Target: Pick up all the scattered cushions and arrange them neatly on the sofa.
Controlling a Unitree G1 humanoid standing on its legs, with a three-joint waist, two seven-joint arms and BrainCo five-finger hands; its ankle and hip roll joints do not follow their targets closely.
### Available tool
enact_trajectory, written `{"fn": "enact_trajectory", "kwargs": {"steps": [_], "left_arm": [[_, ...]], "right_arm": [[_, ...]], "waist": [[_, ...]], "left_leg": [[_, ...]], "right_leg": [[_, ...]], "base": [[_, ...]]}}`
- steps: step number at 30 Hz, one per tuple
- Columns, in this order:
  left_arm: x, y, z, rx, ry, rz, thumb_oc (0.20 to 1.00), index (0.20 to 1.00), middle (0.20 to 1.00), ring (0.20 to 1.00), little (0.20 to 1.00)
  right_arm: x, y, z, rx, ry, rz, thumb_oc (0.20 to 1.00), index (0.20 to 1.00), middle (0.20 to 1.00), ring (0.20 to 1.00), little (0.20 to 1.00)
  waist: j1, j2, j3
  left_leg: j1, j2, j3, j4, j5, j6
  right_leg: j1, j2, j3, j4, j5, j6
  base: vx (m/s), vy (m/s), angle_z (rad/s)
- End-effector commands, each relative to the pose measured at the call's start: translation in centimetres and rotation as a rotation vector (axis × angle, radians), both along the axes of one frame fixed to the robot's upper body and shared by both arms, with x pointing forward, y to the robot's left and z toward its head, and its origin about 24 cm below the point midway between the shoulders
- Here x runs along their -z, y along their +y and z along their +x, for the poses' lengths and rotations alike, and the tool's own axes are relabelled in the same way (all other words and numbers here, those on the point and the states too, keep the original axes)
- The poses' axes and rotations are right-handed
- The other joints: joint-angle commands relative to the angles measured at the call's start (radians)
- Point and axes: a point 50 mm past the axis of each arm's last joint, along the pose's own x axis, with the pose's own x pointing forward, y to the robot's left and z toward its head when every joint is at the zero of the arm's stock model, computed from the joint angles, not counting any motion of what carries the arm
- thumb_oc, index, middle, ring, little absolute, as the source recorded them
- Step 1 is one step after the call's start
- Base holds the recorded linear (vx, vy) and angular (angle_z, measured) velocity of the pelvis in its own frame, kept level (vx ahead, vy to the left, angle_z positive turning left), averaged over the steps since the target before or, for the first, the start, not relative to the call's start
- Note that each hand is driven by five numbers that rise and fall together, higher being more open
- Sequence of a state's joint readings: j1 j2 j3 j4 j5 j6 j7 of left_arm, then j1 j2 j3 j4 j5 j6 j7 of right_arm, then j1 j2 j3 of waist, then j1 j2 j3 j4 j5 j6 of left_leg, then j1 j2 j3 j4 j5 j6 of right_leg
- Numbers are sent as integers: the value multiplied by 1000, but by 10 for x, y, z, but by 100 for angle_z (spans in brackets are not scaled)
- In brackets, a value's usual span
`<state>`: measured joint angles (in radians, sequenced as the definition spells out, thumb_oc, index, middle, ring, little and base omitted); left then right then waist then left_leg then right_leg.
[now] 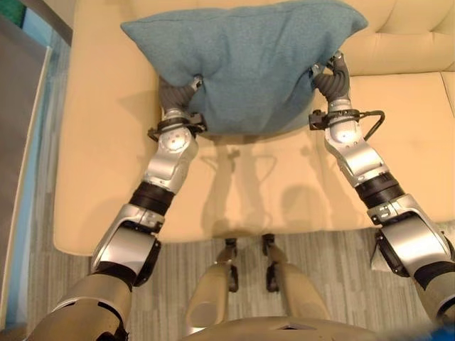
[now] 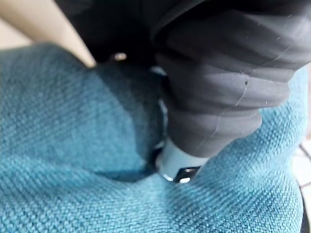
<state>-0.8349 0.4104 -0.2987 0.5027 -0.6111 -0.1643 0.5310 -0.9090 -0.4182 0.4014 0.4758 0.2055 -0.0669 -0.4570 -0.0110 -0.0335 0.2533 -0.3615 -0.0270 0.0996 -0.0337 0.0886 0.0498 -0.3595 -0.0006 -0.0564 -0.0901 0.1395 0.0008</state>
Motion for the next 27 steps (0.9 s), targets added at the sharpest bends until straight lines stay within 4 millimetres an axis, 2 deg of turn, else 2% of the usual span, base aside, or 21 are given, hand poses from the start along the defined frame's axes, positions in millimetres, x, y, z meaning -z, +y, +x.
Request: {"fn": "enact_trajectory", "kwargs": {"steps": [1,9,15,16,17,18,19,23,24,26,27], "left_arm": [[-73,-64,-7,234,-302,46,200,200,200,200,200],[-79,-63,0,207,-297,113,200,200,200,200,200],[-76,-59,7,176,-257,121,200,200,200,200,200],[-75,-56,15,150,-213,135,200,200,200,200,200],[-81,-52,20,119,-200,165,1000,1000,1000,1000,1000],[-93,-47,26,92,-191,178,1000,1000,1000,1000,1000],[-105,-40,28,66,-196,175,1000,1000,1000,1000,1000],[-132,-14,29,-37,-210,245,1000,1000,1000,1000,1000],[-133,-13,29,-37,-211,245,1000,1000,1000,1000,1000],[-151,3,26,-93,-233,293,1000,1000,1000,1000,1000],[-152,6,26,-101,-236,293,1000,1000,1000,1000,1000]], "right_arm": [[-55,63,-18,-249,-231,-22,200,200,200,200,200],[-61,67,-15,-250,-241,-52,200,200,200,200,200],[-60,64,-7,-205,-224,-89,200,200,200,200,200],[-59,64,0,-176,-197,-114,200,200,200,200,200],[-61,64,5,-150,-180,-143,200,200,200,200,200],[-67,62,13,-112,-160,-163,558,558,558,558,558],[-76,61,16,-89,-159,-171,1000,1000,1000,1000,1000],[-92,49,26,2,-148,-253,1000,1000,1000,1000,1000],[-93,49,26,2,-149,-253,1000,1000,1000,1000,1000],[-108,34,30,75,-141,-329,1000,1000,1000,1000,1000],[-112,30,30,89,-143,-329,1000,1000,1000,1000,1000]], "waist": [[2,-3,-73],[-3,10,-43],[-6,8,-41],[-10,3,-43],[-11,-1,-44],[-13,-8,-46],[-11,-11,-45],[-1,-11,-44],[-1,-11,-43],[9,-7,-41],[13,-6,-38]], "left_leg": [[-50,65,-57,20,19,-104],[-87,56,-61,29,22,-107],[-150,53,-67,36,33,-110],[-181,54,-68,34,40,-114],[-205,54,-68,34,48,-117],[-231,54,-69,38,50,-119],[-251,53,-73,43,53,-120],[-276,50,-78,41,65,-125],[-277,50,-78,41,65,-125],[-279,48,-80,25,77,-132],[-278,47,-82,22,79,-132]], "right_leg": [[-35,-105,12,99,-58,131],[-81,-112,12,118,-59,128],[-133,-116,15,100,-30,130],[-157,-115,16,81,-12,133],[-171,-116,19,62,4,137],[-188,-116,19,41,23,141],[-199,-116,21,28,34,144],[-220,-119,19,16,47,148],[-220,-119,19,16,47,148],[-226,-121,14,11,52,151],[-225,-123,11,10,52,152]], "base": [[0,0,0],[-4,2,0],[-6,0,0],[-34,-4,1],[-36,-8,4],[-26,-19,4],[0,0,0],[0,0,0],[0,0,0],[0,0,0],[0,0,0]]}}
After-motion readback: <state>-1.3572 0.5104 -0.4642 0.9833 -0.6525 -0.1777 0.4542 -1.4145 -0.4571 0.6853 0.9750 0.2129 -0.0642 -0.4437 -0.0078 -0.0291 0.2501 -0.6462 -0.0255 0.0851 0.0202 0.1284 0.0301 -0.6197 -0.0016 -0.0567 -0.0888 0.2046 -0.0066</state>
